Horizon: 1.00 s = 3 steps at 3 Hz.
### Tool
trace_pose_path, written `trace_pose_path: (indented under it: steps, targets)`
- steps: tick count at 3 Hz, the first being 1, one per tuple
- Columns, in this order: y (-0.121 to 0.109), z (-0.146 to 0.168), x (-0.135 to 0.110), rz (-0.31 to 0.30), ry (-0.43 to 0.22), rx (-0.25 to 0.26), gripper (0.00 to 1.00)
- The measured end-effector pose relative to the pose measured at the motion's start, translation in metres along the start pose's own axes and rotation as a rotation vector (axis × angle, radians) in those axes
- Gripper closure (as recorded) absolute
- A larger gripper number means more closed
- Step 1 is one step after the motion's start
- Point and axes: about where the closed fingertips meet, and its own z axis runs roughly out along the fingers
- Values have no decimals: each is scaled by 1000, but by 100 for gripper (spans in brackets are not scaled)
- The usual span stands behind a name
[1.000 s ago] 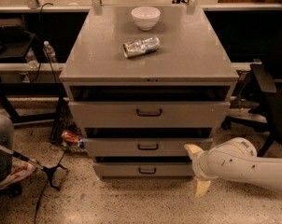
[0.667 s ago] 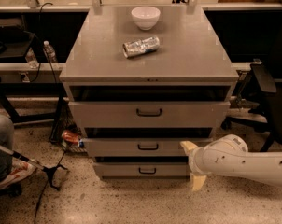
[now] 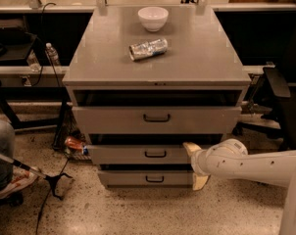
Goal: Open middle drawer
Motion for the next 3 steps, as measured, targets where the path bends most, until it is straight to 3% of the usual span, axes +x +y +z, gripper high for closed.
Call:
trace_pose_path:
  steps: [1,2,3]
  targets:
    - [-38,22,9,-6,17,56,0]
    - [-39,23,11,-3,15,64,0]
    - [-49,28,29,27,29,97,0]
